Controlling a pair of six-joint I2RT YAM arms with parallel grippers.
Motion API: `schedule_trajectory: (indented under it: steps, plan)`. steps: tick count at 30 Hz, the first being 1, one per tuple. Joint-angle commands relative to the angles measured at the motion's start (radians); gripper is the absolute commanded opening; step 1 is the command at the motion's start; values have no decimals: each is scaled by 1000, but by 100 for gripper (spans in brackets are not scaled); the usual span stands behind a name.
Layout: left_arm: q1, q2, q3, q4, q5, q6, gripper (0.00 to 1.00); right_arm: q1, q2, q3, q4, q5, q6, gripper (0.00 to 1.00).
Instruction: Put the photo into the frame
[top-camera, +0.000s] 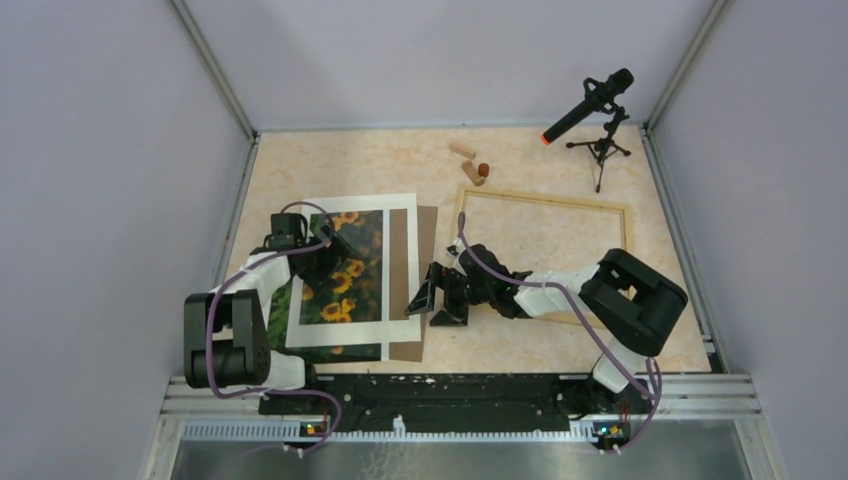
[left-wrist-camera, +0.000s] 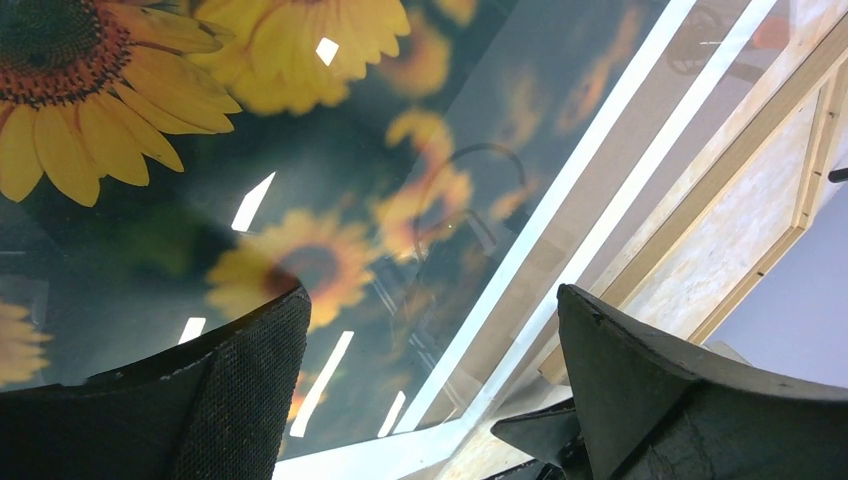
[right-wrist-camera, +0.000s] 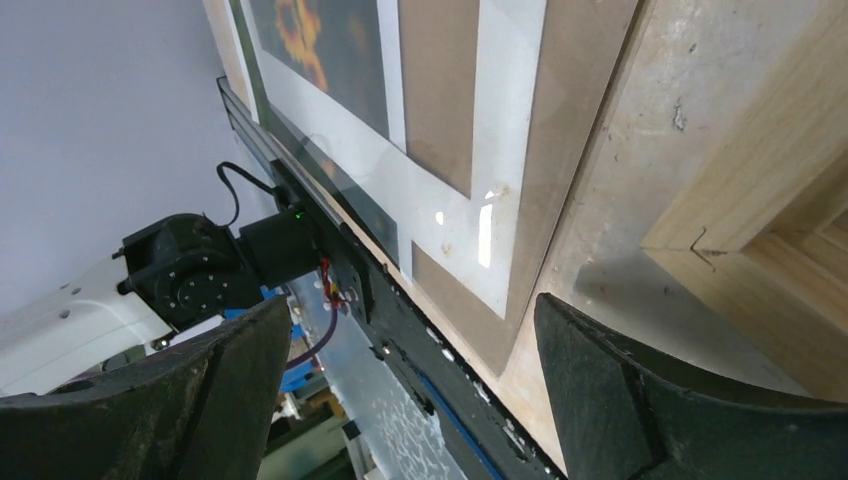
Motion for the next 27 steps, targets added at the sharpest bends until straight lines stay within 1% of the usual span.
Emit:
schedule_trajectory:
  steps: [1, 6, 13, 17, 27]
  plan:
    - [-2, 49, -67, -8, -67, 23, 98, 16, 40, -7, 101, -15, 26, 89]
    - [-2, 45, -67, -13, -75, 29, 99, 21, 60, -13, 104, -5, 34, 89]
    - [-2, 38, -65, -14, -78, 26, 98, 34, 98, -1, 146, -32, 48, 88]
    - [-2, 35, -67, -15, -83, 30, 98, 36, 70, -3, 159, -31, 52, 87]
    - [-2, 34, -68, -15, -91, 30, 98, 41, -30, 23, 103, -20, 56, 87]
